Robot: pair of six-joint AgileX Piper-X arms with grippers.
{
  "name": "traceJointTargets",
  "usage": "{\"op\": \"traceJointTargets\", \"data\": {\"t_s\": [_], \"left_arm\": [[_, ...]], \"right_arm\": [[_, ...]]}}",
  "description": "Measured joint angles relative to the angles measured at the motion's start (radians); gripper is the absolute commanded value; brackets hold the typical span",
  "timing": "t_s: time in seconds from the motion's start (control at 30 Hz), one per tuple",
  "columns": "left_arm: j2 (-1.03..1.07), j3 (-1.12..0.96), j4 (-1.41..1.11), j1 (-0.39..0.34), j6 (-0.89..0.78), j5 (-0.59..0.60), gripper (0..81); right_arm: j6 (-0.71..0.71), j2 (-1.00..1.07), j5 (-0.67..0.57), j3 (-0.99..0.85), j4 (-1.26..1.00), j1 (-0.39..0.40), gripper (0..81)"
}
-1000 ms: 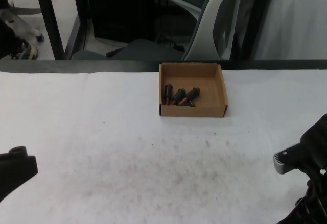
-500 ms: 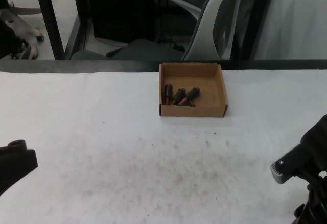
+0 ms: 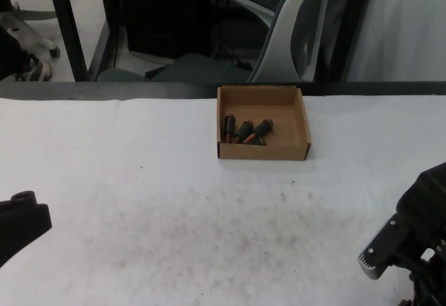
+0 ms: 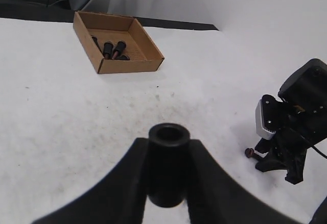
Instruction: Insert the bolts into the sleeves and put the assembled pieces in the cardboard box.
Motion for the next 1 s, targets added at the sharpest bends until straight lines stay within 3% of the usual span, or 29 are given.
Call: {"op": "traceJointTargets", "data": {"t_s": [0.3, 0.37, 0.47, 0.5, 1.0], "left_arm": [[0.000, 0.000, -0.001, 0.000, -0.013, 0.004, 0.8], [0.000, 0.000, -0.001, 0.000, -0.013, 0.006, 0.8], [0.000, 0.000, -0.001, 0.000, -0.013, 0.006, 0.8], [0.000, 0.000, -0.001, 0.000, -0.013, 0.006, 0.8], [0.000, 0.000, -0.001, 0.000, -0.020, 0.041, 0.8]], "right_arm": [[-0.010, 0.070, -0.012, -0.013, -0.022, 0.000, 41.9], [-0.003, 0.082, -0.012, -0.014, -0.021, 0.000, 32.7], [0.016, 0.100, -0.024, -0.021, -0.005, 0.000, 4.3], [0.023, 0.106, -0.051, -0.023, 0.003, 0.000, 0.3], [0.122, 0.058, -0.134, -0.014, -0.026, -0.007, 0.2]]}}
